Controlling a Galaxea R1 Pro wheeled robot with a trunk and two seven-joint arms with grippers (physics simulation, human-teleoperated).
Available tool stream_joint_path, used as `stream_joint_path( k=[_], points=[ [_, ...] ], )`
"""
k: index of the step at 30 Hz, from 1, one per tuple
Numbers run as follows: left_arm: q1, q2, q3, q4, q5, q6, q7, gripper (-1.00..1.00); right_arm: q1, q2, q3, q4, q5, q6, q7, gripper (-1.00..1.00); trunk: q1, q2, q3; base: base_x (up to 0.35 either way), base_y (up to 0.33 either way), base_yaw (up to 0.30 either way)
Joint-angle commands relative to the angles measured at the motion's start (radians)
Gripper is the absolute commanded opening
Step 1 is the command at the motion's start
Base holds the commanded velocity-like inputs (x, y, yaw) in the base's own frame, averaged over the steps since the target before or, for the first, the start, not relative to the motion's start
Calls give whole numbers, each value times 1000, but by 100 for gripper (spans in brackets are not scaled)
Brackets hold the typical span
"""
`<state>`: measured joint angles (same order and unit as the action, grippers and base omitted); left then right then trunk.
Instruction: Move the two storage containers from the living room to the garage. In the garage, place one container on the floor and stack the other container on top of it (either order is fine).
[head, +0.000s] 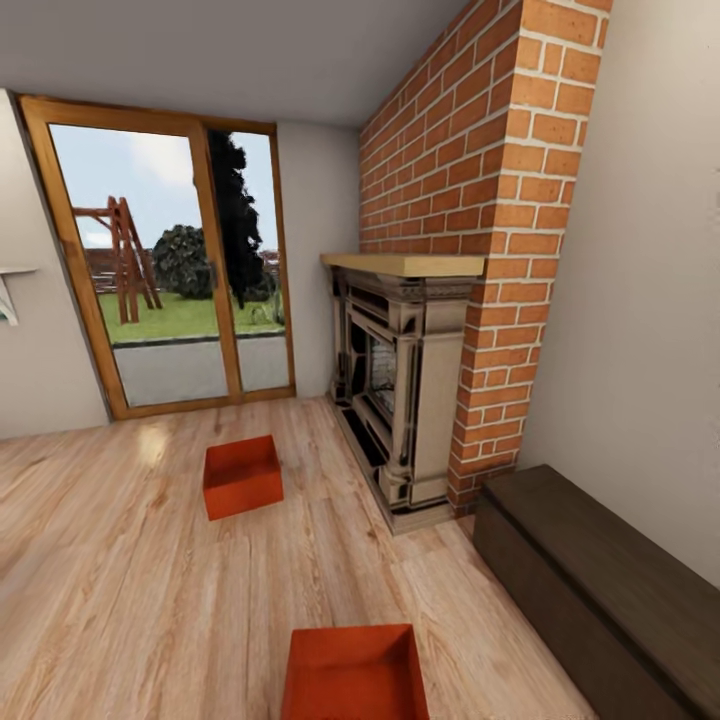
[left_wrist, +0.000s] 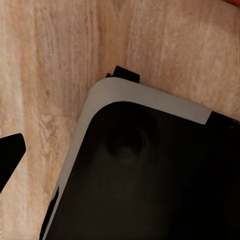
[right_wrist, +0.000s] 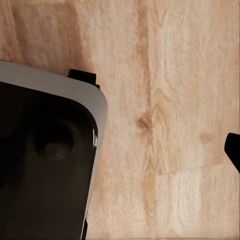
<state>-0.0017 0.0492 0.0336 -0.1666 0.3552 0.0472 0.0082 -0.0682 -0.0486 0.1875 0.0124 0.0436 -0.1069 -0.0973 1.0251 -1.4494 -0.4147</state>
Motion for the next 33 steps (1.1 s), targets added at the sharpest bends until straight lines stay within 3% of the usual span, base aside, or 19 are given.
stream_joint_path(
  k=[1,14,33],
  points=[
    [0,0,3,-2,2,5,1,100,-1,0,4,1,4,-1,-4,100,0,-1,-3,0,0,-167],
    [0,0,2,3,2,5,1,100,-1,-2,6,1,7,1,-1,100,0,-1,-22,0,0,-144],
    [0,1,2,42,3,5,1,100,-1,-5,7,1,13,1,7,100,0,-1,-52,0,0,26]
  ],
)
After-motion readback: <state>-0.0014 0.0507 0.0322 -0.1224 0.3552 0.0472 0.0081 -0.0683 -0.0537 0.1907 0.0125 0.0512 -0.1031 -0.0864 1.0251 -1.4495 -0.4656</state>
